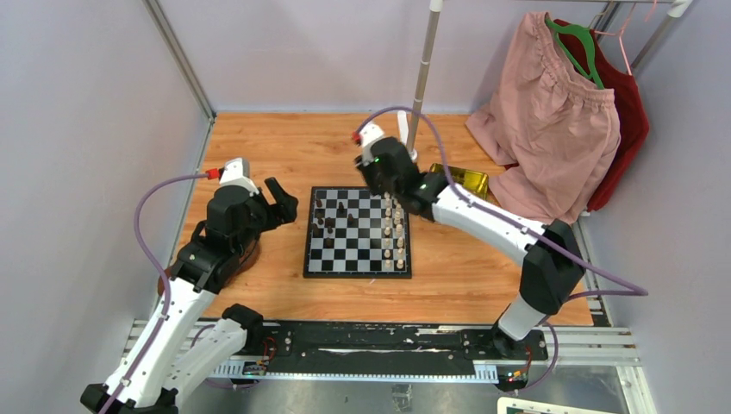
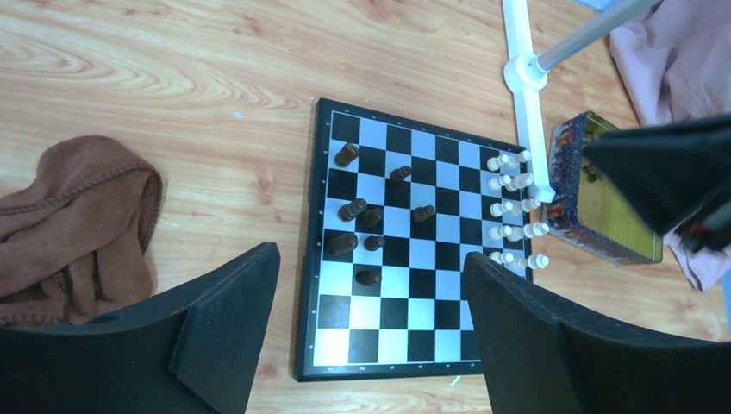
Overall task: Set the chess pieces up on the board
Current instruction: Place the chess piece on the chessboard, then pick up the chess piece from the storage box.
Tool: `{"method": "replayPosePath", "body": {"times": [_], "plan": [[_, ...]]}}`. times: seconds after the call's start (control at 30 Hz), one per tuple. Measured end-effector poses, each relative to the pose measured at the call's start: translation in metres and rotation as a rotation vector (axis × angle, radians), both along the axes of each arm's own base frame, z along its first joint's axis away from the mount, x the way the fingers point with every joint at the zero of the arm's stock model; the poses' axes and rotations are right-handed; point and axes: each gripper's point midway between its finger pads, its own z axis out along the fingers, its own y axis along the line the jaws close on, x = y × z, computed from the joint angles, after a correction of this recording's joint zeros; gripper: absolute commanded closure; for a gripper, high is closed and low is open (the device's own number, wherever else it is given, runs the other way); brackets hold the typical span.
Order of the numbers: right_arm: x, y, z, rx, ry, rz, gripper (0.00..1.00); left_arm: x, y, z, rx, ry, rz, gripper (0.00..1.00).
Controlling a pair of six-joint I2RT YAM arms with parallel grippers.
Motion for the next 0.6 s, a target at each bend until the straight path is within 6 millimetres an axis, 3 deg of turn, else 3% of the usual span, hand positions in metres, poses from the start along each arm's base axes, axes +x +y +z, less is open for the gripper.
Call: {"method": "replayPosePath", "body": {"times": [0.13, 0.27, 0.37, 0.6], "plan": [[0.053, -0.081, -0.006, -0.029, 0.040, -0.254, 0.71, 0.000, -0.002, 0.000, -0.006, 0.002, -0.009, 0.16], [0.081, -0.150, -0.027, -0.082, 0.116, -0.443, 0.72, 0.000, -0.005, 0.002, -0.019, -0.004, -0.021, 0.16], [0.092, -0.187, -0.049, -0.122, 0.178, -0.539, 0.73, 0.001, -0.006, 0.002, -0.022, -0.005, -0.026, 0.16], [0.099, -0.241, -0.110, -0.254, 0.325, -0.638, 0.73, 0.000, -0.009, 0.002, -0.027, -0.003, -0.038, 0.16]]}}
